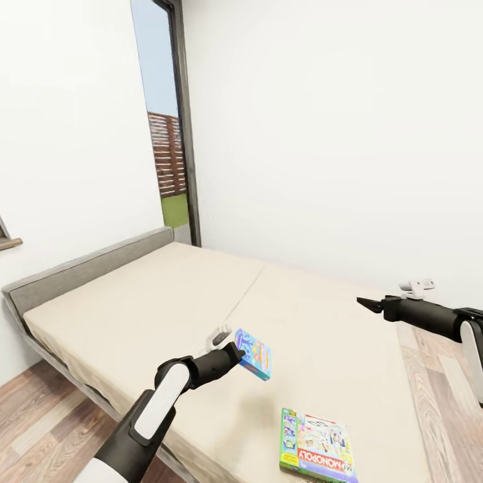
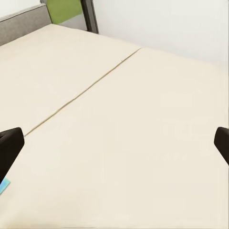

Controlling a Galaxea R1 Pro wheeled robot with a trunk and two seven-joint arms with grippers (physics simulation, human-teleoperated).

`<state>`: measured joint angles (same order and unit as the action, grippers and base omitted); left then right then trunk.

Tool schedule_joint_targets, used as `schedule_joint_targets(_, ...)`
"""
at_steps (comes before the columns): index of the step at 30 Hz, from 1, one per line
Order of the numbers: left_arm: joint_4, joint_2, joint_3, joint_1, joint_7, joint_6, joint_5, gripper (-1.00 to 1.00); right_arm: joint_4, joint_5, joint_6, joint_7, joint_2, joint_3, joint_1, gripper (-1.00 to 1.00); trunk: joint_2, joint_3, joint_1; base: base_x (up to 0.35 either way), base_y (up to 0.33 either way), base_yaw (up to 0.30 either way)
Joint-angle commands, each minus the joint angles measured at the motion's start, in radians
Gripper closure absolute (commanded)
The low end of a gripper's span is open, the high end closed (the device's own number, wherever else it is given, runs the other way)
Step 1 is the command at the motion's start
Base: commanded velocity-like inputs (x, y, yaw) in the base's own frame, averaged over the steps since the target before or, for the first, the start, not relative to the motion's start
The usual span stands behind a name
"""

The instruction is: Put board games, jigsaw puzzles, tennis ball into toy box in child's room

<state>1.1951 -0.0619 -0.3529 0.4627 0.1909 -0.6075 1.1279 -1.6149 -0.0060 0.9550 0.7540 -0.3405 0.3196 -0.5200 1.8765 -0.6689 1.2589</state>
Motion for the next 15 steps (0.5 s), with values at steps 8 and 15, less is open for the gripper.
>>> schedule_joint_targets(8,0.003,0.003,-0.002,-0.002,0.007,-0.002,0.006,1.0,-0.001,0.0,0.007,0.004,0.0,0.001,-0.001,-1.0,0.001,-0.001,0.0,0.122,0.0,-0.288)
schedule_joint_targets(15,0.003,0.002,0.0,-0.002,0.009,-0.002,0.012,1.0,-0.001,-0.002,0.007,0.005,0.0,0.002,-0.001,-1.0,0.001,-0.001,0.0,0.057,0.0,-0.131)
